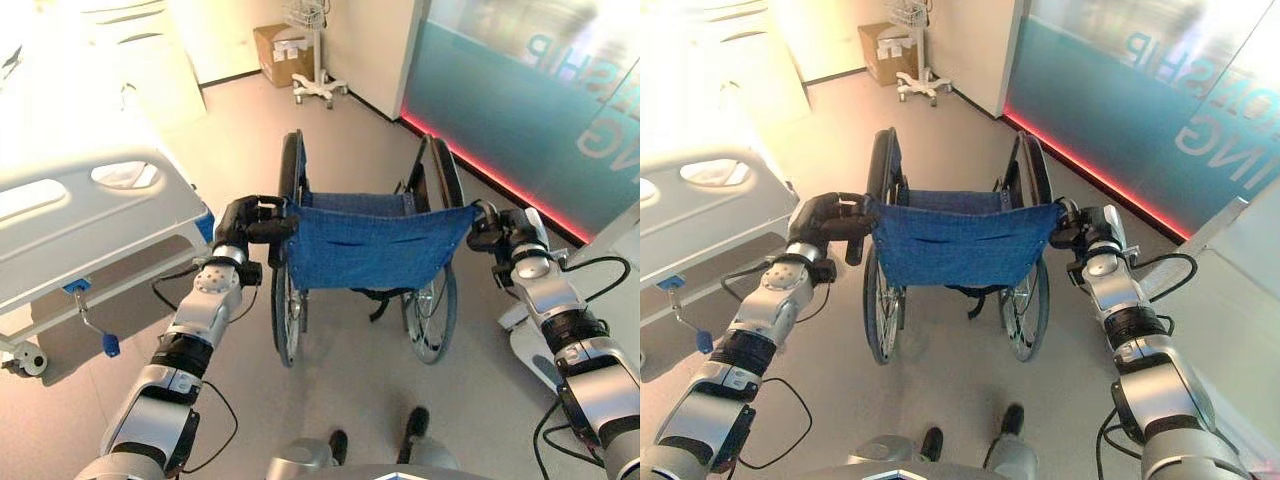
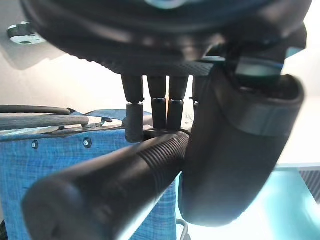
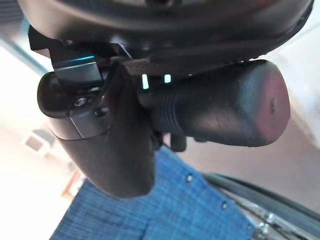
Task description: Push the wheelchair next to the bed
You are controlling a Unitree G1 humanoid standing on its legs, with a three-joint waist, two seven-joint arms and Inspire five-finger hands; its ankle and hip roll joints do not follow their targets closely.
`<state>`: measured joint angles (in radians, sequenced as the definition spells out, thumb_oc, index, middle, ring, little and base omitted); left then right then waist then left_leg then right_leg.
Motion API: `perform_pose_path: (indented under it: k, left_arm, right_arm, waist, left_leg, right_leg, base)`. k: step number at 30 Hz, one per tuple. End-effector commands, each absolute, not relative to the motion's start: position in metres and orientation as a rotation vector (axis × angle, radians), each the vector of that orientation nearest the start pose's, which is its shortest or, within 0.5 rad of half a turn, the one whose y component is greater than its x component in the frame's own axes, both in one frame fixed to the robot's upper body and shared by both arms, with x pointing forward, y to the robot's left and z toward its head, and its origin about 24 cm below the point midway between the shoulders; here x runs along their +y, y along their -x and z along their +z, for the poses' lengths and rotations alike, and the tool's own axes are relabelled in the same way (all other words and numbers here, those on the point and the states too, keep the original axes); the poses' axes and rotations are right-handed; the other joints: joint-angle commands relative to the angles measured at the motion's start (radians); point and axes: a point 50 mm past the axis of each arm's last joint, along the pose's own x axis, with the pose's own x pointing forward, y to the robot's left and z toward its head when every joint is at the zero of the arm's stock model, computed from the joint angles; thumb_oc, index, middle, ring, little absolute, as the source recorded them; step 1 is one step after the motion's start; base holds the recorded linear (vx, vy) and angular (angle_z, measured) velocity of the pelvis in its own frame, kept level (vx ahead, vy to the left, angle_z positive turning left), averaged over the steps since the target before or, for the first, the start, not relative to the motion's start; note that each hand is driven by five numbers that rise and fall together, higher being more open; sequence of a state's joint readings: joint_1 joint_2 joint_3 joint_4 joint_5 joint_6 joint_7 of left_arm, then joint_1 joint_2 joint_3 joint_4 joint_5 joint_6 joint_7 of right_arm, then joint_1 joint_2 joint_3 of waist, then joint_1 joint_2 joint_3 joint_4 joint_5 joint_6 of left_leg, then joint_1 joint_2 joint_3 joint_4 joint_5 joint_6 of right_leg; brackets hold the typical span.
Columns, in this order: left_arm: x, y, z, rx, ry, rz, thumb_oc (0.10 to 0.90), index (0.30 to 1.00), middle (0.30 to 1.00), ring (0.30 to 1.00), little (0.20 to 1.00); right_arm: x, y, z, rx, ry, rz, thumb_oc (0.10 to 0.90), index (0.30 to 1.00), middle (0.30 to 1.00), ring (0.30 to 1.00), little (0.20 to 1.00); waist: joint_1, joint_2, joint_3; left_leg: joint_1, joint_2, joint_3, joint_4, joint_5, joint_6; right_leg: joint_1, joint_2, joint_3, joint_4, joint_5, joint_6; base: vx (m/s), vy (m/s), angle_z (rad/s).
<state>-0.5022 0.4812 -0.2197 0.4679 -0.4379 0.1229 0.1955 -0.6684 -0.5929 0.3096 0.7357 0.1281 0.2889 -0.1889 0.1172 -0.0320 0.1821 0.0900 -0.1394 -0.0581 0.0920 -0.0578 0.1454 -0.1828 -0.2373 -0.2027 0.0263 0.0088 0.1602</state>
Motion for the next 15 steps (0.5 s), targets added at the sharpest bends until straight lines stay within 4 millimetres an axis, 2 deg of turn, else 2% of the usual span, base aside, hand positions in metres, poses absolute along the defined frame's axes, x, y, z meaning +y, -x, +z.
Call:
perform_pose_path:
  k: [1,2,3,4,5,8,9,10,11,12,13,15]
  left_arm:
    - [0.196,-0.336,0.063,0.163,-0.259,0.0,0.4,0.3,0.3,0.3,0.3]
    - [0.194,-0.337,0.063,0.164,-0.253,-0.006,0.4,0.3,0.3,0.3,0.3]
    - [0.193,-0.336,0.06,0.18,-0.226,0.0,0.4,0.3,0.3,0.3,0.3]
    - [0.192,-0.334,0.055,0.205,-0.203,0.002,0.4,0.3,0.3,0.3,0.3]
    - [0.19,-0.332,0.053,0.214,-0.197,0.0,0.4,0.3,0.3,0.3,0.3]
    - [0.189,-0.328,0.05,0.221,-0.177,0.029,0.4,0.3,0.3,0.3,0.3]
    - [0.188,-0.329,0.05,0.218,-0.174,0.026,0.4,0.3,0.3,0.3,0.3]
    - [0.187,-0.33,0.05,0.219,-0.174,0.02,0.4,0.3,0.3,0.3,0.3]
    - [0.186,-0.331,0.05,0.219,-0.174,0.018,0.4,0.3,0.3,0.3,0.3]
    - [0.182,-0.332,0.05,0.221,-0.177,0.01,0.4,0.3,0.3,0.3,0.3]
    - [0.179,-0.333,0.05,0.22,-0.185,0.0,0.4,0.3,0.3,0.3,0.3]
    - [0.176,-0.333,0.048,0.217,-0.193,-0.009,0.4,0.3,0.3,0.3,0.3]
  right_arm:
    - [-0.24,-0.369,0.118,0.167,0.76,-0.117,0.4,0.3,0.3,0.3,0.3]
    - [-0.243,-0.369,0.121,0.167,0.763,-0.121,0.4,0.3,0.3,0.3,0.3]
    - [-0.247,-0.368,0.121,0.181,0.75,-0.122,0.4,0.3,0.3,0.3,0.3]
    - [-0.244,-0.367,0.119,0.194,0.76,-0.098,0.4,0.3,0.3,0.3,0.3]
    - [-0.244,-0.366,0.119,0.197,0.778,-0.086,0.4,0.3,0.3,0.3,0.3]
    - [-0.25,-0.361,0.115,0.198,0.81,-0.054,0.4,0.3,0.3,0.3,0.3]
    - [-0.251,-0.361,0.115,0.195,0.816,-0.056,0.4,0.3,0.3,0.3,0.3]
    - [-0.252,-0.361,0.113,0.194,0.817,-0.063,0.4,0.3,0.3,0.3,0.3]
    - [-0.252,-0.361,0.113,0.195,0.817,-0.065,0.4,0.3,0.3,0.3,0.3]
    - [-0.254,-0.361,0.112,0.2,0.809,-0.073,0.4,0.3,0.3,0.3,0.3]
    - [-0.256,-0.36,0.11,0.205,0.796,-0.082,0.4,0.3,0.3,0.3,0.3]
    - [-0.255,-0.36,0.107,0.206,0.794,-0.082,0.4,0.3,0.3,0.3,0.3]
  waist:
    - [-0.009,-0.016,0.024]
    - [-0.017,-0.024,0.023]
    - [-0.02,-0.026,0.016]
    - [-0.024,-0.032,0.012]
    - [-0.029,-0.031,0.01]
    - [-0.043,-0.042,-0.004]
    - [-0.052,-0.035,-0.011]
    - [-0.063,-0.037,-0.023]
    - [-0.064,-0.037,-0.023]
    - [-0.065,-0.04,-0.021]
    - [-0.063,-0.041,-0.011]
    - [-0.049,-0.037,0.012]
  left_leg:
    - [-0.062,0.012,-0.018,0.164,-0.18,-0.066]
    - [-0.063,0.014,-0.037,0.193,-0.197,-0.067]
    - [-0.066,0.03,-0.03,0.215,-0.21,-0.071]
    - [-0.05,0.039,-0.05,0.249,-0.23,-0.082]
    - [-0.039,0.064,-0.042,0.252,-0.221,-0.096]
    - [-0.009,0.152,-0.008,0.314,-0.141,-0.132]
    - [0.009,0.178,-0.006,0.326,-0.118,-0.14]
    - [0.01,0.201,0.006,0.365,-0.057,-0.151]
    - [0.004,0.207,0.01,0.385,-0.039,-0.155]
    - [-0.03,0.22,0.03,0.44,-0.003,-0.161]
    - [-0.075,0.226,0.052,0.464,0.009,-0.158]
    - [-0.133,0.187,0.055,0.457,-0.011,-0.148]
  right_leg:
    - [0.031,0.013,0.075,0.018,0.168,0.004]
    - [0.029,0.034,0.098,0.046,0.14,0.004]
    - [0.029,0.044,0.081,0.099,0.096,0.0]
    - [0.016,0.054,0.085,0.144,0.083,-0.003]
    - [0.021,0.06,0.075,0.165,0.062,-0.015]
    - [0.06,0.073,0.024,0.157,0.029,-0.06]
    - [0.065,0.096,0.027,0.163,0.008,-0.077]
    - [0.072,0.113,0.019,0.166,-0.015,-0.101]
    - [0.08,0.118,0.011,0.166,-0.023,-0.109]
    - [0.11,0.131,-0.006,0.162,-0.042,-0.129]
    - [0.139,0.141,-0.017,0.159,-0.057,-0.141]
    - [0.186,0.159,-0.014,0.146,-0.064,-0.142]
  base:
    - [0.52,-0.422,0.6]
    - [0.44,-0.364,0.82]
    - [0.49,-0.39,0.95]
    - [0.44,-0.321,1.12]
    - [0.42,-0.292,0.68]
    - [0.41,-0.329,0.52]
    - [0.37,-0.335,0.46]
    - [0.27,-0.255,0.36]
    - [0.34,-0.347,0.51]
    - [0.33,-0.349,0.51]
    - [0.33,-0.342,0.54]
    - [0.29,-0.203,0.34]
